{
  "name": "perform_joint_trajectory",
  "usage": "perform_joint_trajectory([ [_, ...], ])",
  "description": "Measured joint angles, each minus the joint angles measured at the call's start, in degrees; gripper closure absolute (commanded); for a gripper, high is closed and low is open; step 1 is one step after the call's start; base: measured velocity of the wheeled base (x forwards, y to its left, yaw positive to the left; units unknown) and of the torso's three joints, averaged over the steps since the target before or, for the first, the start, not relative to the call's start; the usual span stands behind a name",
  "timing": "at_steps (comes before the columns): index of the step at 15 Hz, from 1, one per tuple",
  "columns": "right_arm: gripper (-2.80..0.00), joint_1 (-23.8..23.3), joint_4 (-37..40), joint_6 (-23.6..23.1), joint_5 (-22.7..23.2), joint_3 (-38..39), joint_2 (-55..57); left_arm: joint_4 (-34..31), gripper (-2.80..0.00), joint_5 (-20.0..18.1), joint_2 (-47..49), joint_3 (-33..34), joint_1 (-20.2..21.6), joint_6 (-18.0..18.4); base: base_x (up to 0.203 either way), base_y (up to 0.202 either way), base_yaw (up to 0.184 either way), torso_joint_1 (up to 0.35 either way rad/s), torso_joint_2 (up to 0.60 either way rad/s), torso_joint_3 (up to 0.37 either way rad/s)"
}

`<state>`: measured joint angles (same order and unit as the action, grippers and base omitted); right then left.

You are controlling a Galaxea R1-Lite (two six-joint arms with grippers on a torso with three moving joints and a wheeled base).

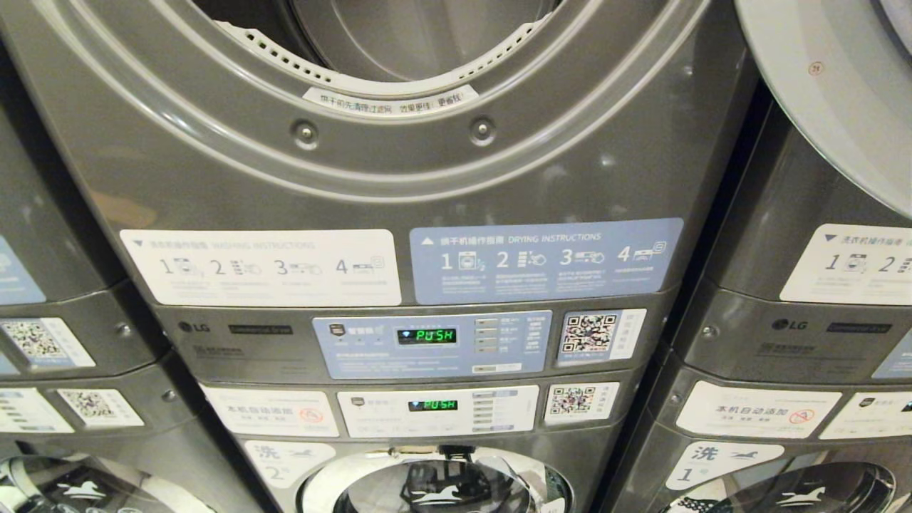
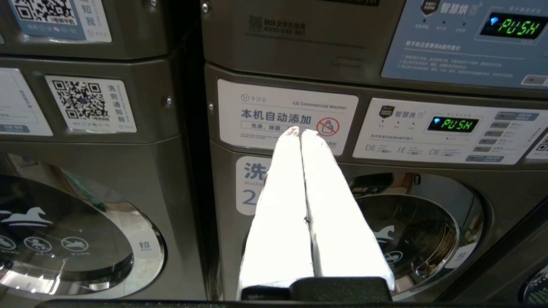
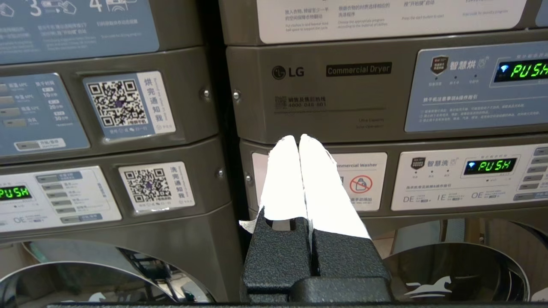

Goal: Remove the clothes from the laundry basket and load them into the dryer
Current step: Take the clothes out of the basket

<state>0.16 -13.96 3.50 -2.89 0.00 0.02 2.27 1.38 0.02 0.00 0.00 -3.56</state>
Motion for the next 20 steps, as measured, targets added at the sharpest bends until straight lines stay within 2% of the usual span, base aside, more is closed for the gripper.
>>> perform_joint_trajectory([
  [20, 0.0, 0.0, 0.0, 0.0, 0.0, 0.0, 0.0, 0.0, 0.0, 0.0, 0.0, 0.0, 0.0, 0.0, 0.0, 0.0, 0.0, -0.161, 0.36, 0.194],
])
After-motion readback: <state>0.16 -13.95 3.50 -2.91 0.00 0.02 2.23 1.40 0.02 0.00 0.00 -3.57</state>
